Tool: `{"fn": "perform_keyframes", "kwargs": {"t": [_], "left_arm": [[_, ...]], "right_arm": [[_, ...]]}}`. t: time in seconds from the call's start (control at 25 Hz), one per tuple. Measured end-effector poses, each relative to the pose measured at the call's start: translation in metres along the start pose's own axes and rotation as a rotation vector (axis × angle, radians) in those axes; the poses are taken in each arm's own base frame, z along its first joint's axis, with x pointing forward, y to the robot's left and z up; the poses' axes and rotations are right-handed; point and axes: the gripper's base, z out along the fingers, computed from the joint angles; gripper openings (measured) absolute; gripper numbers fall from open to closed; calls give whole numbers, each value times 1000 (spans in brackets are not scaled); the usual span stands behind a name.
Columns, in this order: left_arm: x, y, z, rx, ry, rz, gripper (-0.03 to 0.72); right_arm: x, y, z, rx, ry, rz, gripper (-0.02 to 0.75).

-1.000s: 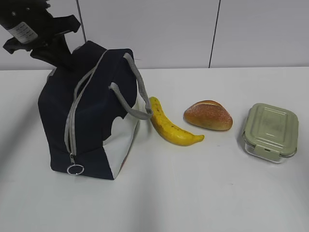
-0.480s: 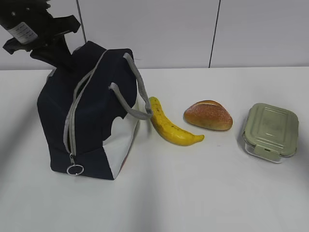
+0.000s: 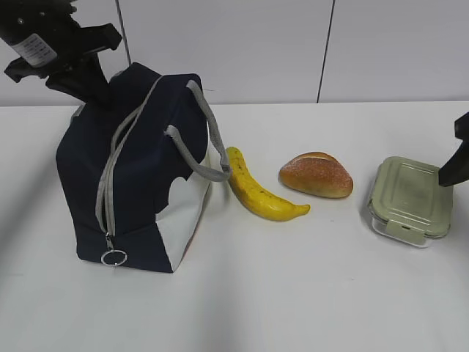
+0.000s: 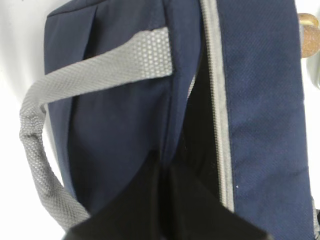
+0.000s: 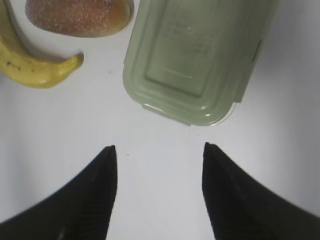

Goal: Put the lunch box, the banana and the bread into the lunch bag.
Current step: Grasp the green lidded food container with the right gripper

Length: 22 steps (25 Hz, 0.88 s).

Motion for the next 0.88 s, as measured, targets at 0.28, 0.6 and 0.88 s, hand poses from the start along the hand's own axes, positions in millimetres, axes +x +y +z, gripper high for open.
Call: {"fn": "perform_keyframes", "kwargs": {"t": [0.28,0.6,0.88], "left_arm": [[0,0,0,-4,1,1,-3],[0,0,0,-5,0,2,-3],[0,1,0,-6,-3,2,-3]], "right_arm": [[-12,-48,6,-89,-56,104,404],[-16,-75,43,-236,-13,73,404],[-14,-90,79,-264,45,64,404]]}}
